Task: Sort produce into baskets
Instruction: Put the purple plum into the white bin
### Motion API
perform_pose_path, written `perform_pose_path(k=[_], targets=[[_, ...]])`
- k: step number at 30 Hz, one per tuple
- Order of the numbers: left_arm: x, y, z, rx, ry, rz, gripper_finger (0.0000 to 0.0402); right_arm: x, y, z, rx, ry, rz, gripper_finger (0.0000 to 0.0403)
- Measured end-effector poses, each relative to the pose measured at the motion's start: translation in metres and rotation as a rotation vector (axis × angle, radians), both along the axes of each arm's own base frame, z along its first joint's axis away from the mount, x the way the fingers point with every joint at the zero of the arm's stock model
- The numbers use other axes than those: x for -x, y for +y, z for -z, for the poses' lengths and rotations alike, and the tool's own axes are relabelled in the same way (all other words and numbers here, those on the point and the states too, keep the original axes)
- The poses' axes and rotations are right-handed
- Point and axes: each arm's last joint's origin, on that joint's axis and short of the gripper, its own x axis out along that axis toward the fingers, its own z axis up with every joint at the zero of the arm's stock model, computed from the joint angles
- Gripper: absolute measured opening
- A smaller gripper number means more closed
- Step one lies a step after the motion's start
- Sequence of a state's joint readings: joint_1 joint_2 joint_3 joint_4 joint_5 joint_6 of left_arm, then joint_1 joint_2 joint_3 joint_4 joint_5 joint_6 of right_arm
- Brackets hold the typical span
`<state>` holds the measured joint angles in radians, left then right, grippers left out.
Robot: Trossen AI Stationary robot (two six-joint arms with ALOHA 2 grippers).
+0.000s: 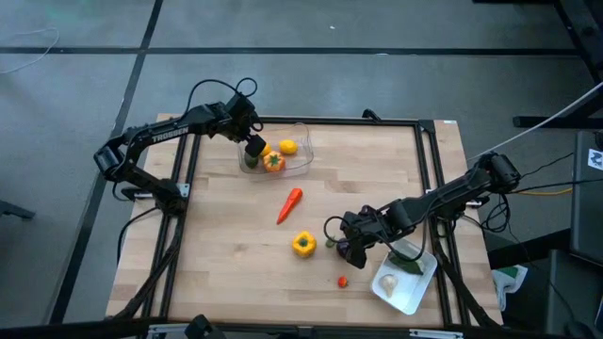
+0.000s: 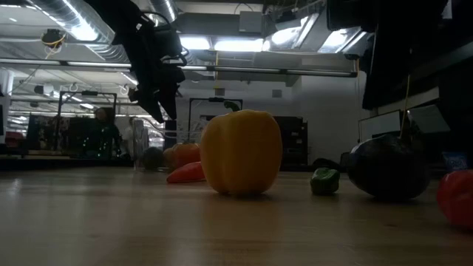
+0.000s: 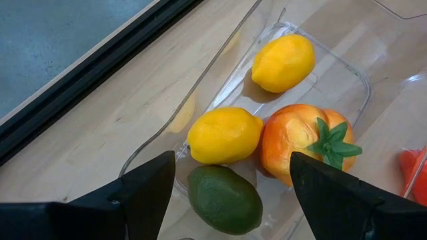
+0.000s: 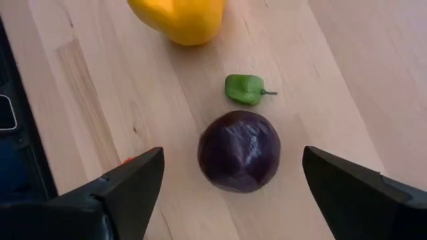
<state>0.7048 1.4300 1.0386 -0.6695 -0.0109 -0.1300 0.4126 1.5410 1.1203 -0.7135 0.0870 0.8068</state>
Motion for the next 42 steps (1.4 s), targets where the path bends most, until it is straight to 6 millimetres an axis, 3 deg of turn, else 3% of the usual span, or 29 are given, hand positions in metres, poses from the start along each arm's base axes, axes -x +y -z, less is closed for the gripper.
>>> perform_pose_path(k=[9, 32, 42], targets=[[0.0, 0.0, 0.0, 0.0, 0.0, 0.0, 0.0292, 0.003, -0.002, 0.015, 0.012, 0.022, 0.061, 0.0353], [0.0, 0.0, 0.0, 0.0, 0.0, 0.0, 0.0292, -0.019, 0.009, 0.08, 0.035, 0.19, 0.04, 0.0352], [0.0, 0.0, 0.0, 0.0, 0.0, 0.0, 0.0292, -0.019, 0.009, 0.079, 0.032, 0.19, 0.041, 0.028]])
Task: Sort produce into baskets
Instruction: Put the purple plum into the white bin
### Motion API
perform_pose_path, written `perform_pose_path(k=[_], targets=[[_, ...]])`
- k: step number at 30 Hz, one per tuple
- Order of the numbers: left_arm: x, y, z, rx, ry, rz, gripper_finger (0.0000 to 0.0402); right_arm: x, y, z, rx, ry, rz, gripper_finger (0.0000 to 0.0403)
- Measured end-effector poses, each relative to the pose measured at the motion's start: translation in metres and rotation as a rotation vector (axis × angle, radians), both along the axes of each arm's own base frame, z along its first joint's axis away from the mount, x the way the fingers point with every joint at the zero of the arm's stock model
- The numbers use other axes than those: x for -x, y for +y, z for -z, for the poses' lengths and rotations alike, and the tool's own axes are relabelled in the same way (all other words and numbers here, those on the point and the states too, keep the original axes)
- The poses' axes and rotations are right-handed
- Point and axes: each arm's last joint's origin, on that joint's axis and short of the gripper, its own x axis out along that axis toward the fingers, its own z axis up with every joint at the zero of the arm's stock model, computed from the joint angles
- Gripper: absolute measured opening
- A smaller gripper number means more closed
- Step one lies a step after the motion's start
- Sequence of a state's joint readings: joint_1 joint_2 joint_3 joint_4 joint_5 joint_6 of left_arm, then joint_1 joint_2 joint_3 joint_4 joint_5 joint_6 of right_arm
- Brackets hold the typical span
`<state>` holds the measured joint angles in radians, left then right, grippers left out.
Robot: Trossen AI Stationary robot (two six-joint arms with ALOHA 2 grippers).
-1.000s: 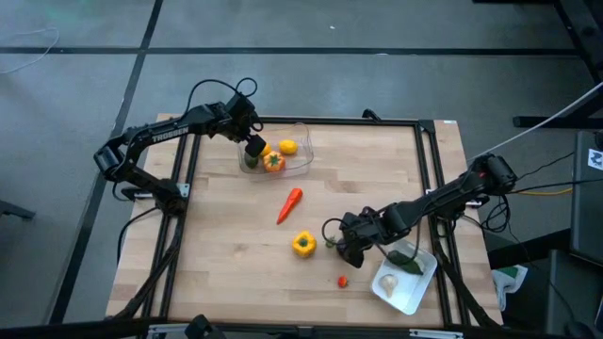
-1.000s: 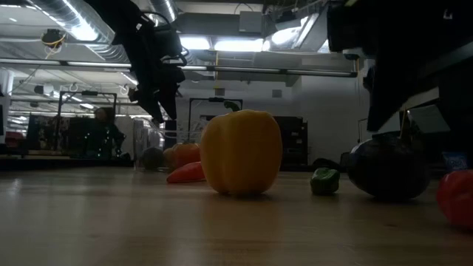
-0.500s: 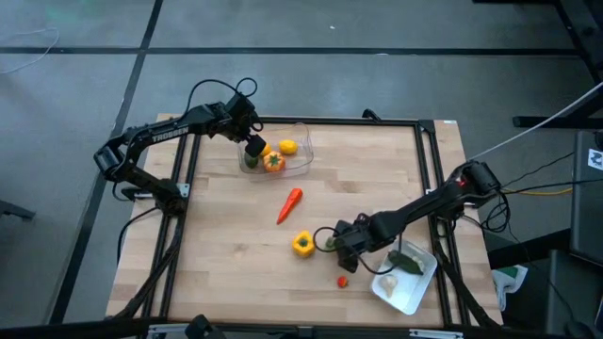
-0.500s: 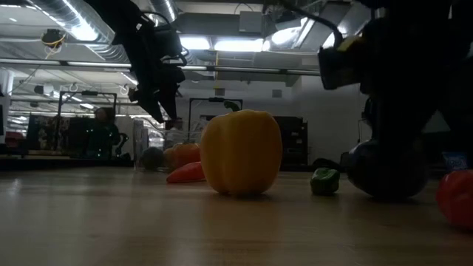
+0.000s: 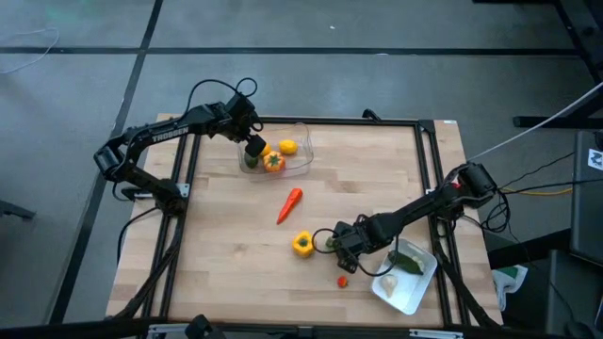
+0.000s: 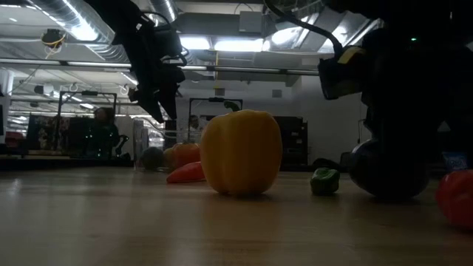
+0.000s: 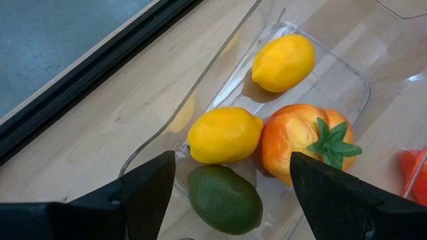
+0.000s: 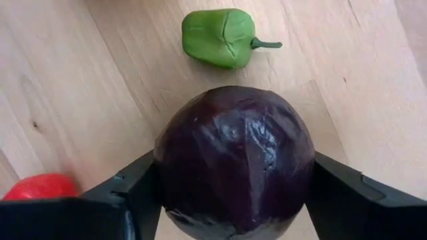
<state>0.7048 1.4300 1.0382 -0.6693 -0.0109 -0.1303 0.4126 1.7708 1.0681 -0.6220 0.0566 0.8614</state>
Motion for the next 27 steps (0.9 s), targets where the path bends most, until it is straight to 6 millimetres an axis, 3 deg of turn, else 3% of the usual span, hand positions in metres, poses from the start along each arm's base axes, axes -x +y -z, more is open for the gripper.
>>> perform_pose_path(k=[10, 16, 27], targets=[[0.0, 0.0, 0.0, 0.0, 0.0, 0.0, 0.0292, 0.001, 0.009, -0.056, -0.108, 0.013, -0.054, 0.0293], [0.0, 0.0, 0.0, 0.0, 0.0, 0.0, 0.0292, 0.011, 0.034, -0.081, -0.248, 0.057, -0.147, 0.0289], [0.0, 0.0, 0.0, 0.0, 0.0, 0.0, 0.0292, 0.061, 0.077, -0.084, -0.238, 0.296, -0.121, 0.0293]])
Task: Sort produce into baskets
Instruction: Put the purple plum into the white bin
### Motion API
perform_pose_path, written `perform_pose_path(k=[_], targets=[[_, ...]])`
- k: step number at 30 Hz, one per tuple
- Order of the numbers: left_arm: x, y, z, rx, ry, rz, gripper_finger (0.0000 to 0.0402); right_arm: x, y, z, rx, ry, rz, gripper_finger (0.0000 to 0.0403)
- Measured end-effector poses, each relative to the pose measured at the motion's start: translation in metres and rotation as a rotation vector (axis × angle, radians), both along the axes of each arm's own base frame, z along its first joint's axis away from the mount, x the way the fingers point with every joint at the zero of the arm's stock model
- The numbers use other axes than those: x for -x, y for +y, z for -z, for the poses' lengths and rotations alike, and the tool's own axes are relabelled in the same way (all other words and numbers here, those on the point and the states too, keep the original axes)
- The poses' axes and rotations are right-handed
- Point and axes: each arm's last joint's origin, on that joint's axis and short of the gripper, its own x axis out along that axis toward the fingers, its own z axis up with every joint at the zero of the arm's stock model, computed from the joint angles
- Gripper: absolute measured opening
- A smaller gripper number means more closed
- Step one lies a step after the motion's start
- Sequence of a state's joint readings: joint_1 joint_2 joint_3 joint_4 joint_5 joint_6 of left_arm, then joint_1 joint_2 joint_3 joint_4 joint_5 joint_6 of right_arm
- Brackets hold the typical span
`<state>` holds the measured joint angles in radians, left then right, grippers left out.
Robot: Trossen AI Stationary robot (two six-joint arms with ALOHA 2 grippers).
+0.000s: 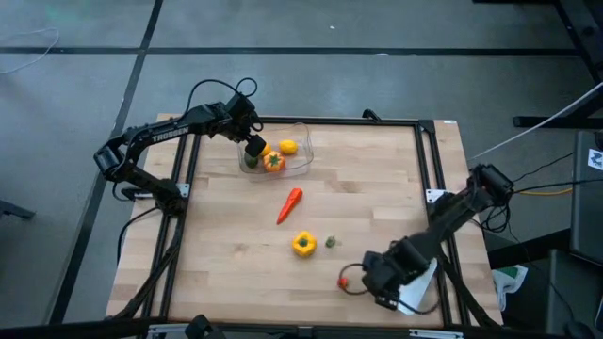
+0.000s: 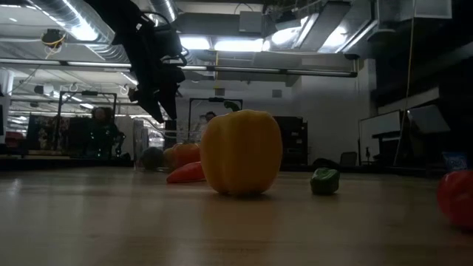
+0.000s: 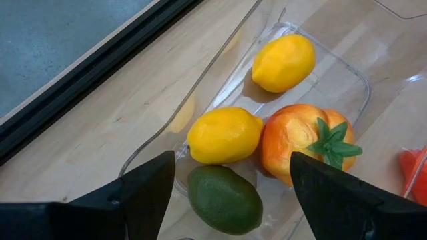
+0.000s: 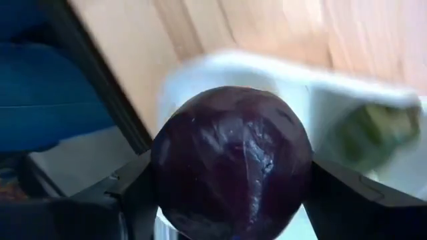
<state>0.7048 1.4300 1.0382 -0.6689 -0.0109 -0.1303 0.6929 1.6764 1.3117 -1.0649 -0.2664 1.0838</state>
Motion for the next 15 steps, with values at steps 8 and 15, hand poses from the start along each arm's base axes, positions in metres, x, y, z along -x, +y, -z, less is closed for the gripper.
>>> perform_pose_path(k=[8, 15], targets=[[0.0, 0.0, 0.0, 0.0, 0.0, 0.0, 0.0292, 0.027, 0.02, 0.001, 0.043, 0.059, -0.041, 0.0293], [0.0, 0.0, 0.0, 0.0, 0.0, 0.0, 0.0292, 0.035, 0.028, 0.001, 0.056, 0.043, -0.076, 0.0294]])
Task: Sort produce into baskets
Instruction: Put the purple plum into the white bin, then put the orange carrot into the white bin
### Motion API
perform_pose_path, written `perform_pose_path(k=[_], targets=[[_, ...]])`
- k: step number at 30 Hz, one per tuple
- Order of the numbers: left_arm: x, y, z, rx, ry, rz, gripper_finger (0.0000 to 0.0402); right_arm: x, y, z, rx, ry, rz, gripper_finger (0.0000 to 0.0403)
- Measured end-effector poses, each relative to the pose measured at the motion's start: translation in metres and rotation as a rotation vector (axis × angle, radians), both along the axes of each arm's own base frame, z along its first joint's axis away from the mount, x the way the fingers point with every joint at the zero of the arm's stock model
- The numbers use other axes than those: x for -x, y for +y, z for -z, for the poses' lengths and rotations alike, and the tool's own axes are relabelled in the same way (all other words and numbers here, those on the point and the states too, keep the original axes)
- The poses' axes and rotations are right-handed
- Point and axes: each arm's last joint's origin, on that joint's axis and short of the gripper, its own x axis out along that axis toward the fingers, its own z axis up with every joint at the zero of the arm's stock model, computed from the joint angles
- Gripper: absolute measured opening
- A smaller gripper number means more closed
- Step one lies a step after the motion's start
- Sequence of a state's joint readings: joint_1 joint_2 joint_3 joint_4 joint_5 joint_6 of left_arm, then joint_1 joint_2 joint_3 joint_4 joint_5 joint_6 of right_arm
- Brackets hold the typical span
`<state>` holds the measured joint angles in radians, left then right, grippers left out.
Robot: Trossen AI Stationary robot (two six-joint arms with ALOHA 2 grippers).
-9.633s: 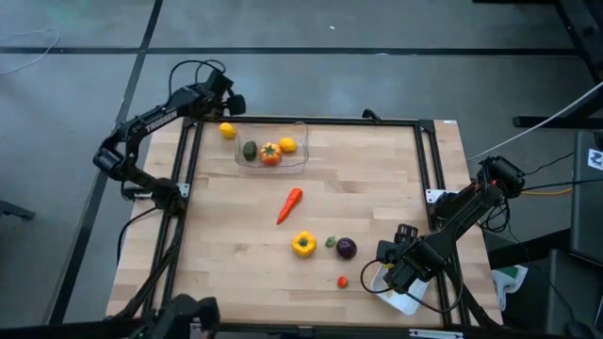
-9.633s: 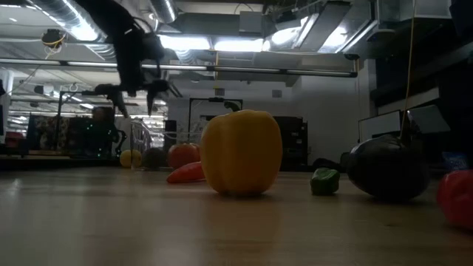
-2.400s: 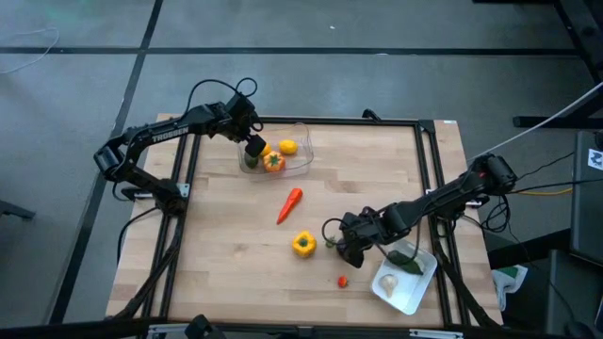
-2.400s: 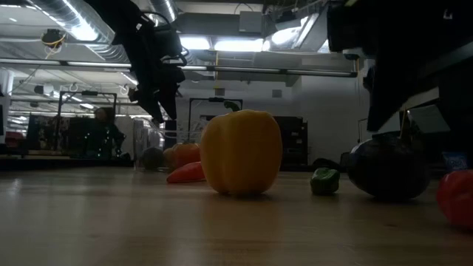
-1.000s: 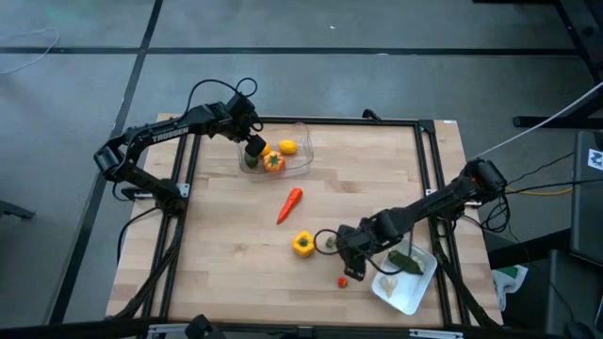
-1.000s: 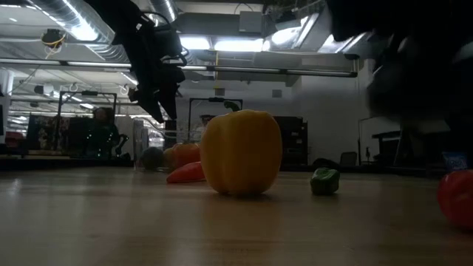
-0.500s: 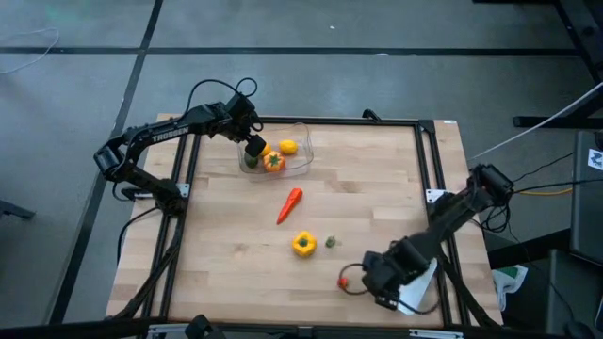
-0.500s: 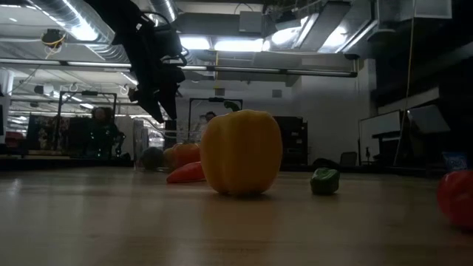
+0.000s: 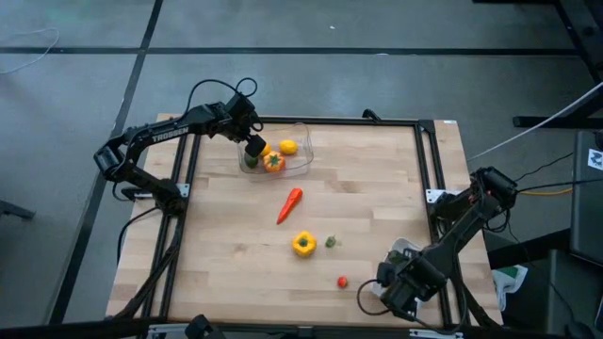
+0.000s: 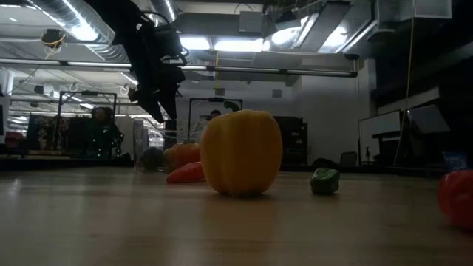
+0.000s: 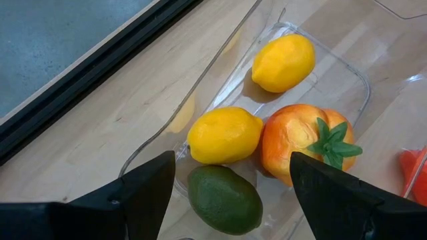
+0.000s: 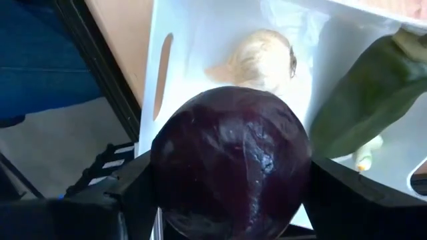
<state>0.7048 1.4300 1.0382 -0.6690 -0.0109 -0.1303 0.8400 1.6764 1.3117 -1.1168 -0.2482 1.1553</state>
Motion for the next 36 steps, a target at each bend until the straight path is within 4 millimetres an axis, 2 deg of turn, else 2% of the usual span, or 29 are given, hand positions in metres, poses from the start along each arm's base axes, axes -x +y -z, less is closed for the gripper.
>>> perform_pose_path(k=[14, 23, 26, 31, 36], targets=[[0.0, 0.0, 0.0, 0.0, 0.0, 0.0, 0.0292, -0.001, 0.0, 0.0, -0.003, -0.007, -0.002, 0.0298], [-0.001, 0.001, -0.001, -0.02, -0.004, 0.022, 0.0292, -0.002, 0.001, 0.0, -0.012, -0.018, -0.005, 0.0386], [-0.003, 0.003, -0.003, -0.045, -0.029, 0.025, 0.0292, -0.002, 0.001, 0.0, -0.012, -0.018, -0.005, 0.0396], [-0.016, 0.001, -0.014, -0.112, -0.11, 0.056, 0.0292, -0.002, 0.001, 0.0, -0.01, -0.015, -0.003, 0.0381], [-0.038, -0.02, -0.02, -0.151, -0.177, 0.154, 0.0292, -0.01, -0.007, -0.003, -0.012, -0.007, 0.053, 0.0376]])
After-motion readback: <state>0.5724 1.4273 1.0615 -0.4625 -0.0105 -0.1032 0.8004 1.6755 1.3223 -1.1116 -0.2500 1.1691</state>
